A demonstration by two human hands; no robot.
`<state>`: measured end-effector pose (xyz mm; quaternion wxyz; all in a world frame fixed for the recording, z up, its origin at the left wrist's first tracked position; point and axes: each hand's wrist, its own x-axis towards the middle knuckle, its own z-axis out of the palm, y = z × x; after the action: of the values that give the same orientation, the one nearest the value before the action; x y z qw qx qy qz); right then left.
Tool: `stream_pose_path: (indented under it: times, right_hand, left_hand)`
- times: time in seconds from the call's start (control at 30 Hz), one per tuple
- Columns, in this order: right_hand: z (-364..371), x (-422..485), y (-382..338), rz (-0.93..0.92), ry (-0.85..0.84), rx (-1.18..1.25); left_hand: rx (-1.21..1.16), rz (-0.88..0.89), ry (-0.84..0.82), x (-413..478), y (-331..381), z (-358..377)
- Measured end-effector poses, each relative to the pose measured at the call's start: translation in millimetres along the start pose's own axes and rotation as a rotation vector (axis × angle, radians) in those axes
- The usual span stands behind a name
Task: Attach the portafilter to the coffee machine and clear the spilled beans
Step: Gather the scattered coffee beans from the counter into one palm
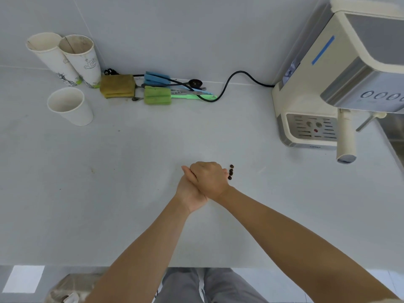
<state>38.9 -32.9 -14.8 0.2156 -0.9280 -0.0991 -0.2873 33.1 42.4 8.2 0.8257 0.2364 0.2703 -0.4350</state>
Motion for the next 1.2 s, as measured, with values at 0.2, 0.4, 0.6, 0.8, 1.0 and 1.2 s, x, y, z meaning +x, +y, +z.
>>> stream_pose_path:
  times: [0.2, 0.4, 0.6, 0.8, 1.0, 1.2]
  right_hand:
    - [-4.4, -7.0, -5.3, -0.036, 0.004, -0.043]
    - [-19.2, -8.2, -17.5, 0.085, -0.144, -0.132]
    - [-32.1, -6.3, -7.8, 0.085, -0.085, 0.037]
    - [-45.0, -7.6, 23.6, 0.271, -0.210, -0.123]
    - [-41.7, -27.0, 51.7, 0.441, -0.404, -0.184]
    - [-29.6, -32.3, 57.5, 0.583, -0.523, -0.292]
  left_hand:
    - [-0.100, -0.042, -0.007, -5.7, -2.5, 2.1]
    - [-0.090, -0.041, -0.016, -11.5, -7.0, 4.8]
    - [0.037, 0.001, 0.117, -8.7, -3.9, -5.9]
    - [-0.019, 0.004, 0.057, -13.4, -1.4, -16.2]
    - [-0.001, 0.034, 0.074, -23.9, 7.8, -34.0]
    - [0.003, 0.064, 0.084, -35.0, 18.1, -49.3]
